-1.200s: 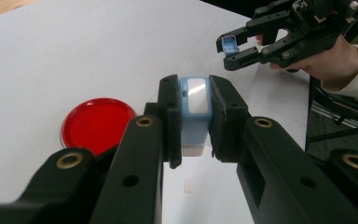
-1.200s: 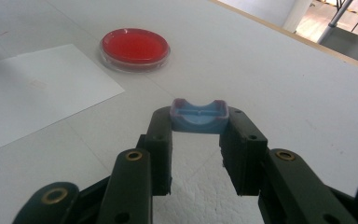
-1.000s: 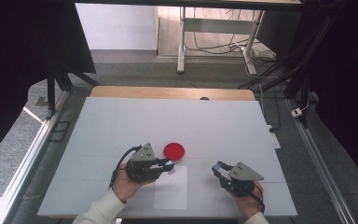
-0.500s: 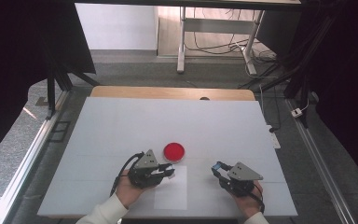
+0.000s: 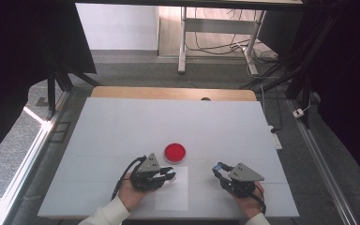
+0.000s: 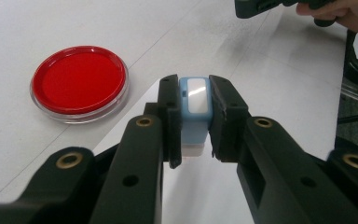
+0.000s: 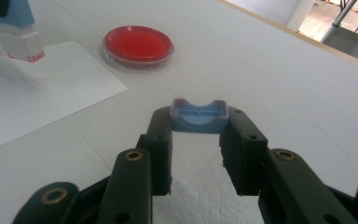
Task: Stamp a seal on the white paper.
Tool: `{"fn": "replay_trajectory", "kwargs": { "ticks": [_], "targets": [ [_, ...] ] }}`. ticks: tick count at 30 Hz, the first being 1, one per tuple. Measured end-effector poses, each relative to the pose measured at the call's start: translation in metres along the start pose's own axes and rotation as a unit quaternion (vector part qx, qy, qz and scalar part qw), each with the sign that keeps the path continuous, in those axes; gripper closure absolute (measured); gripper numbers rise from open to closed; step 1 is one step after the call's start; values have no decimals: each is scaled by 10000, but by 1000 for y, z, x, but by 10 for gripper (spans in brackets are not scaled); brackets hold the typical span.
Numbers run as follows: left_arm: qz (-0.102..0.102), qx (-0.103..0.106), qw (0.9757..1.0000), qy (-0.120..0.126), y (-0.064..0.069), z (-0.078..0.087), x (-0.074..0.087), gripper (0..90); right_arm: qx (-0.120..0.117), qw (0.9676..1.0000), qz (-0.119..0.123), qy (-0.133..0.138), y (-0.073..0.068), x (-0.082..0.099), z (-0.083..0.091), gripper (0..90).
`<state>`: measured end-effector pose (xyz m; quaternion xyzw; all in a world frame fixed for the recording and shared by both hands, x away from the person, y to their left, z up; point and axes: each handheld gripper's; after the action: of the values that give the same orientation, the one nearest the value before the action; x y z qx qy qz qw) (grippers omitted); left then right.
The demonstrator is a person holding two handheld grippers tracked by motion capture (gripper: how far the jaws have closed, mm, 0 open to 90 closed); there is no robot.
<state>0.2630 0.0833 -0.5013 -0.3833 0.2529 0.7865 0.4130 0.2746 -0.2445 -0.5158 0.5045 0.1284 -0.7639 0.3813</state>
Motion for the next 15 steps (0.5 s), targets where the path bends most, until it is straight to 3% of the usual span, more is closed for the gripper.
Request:
{"fn": "replay_trajectory", "kwargs": {
  "ticks": [15],
  "targets": [
    [-92, -94, 9998, -142, 3, -11, 7, 754, -1, 10000, 6, 6, 0, 0, 0, 643]
  ]
}}
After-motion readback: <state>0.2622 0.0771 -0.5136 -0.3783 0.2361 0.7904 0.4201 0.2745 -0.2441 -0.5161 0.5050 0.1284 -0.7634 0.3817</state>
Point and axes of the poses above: each handheld gripper's, and its own axes: z roughly backward along the jaws, x roughly out of its underside, y roughly to its right, and after that the axes turned 1 degree about -z, right-handed
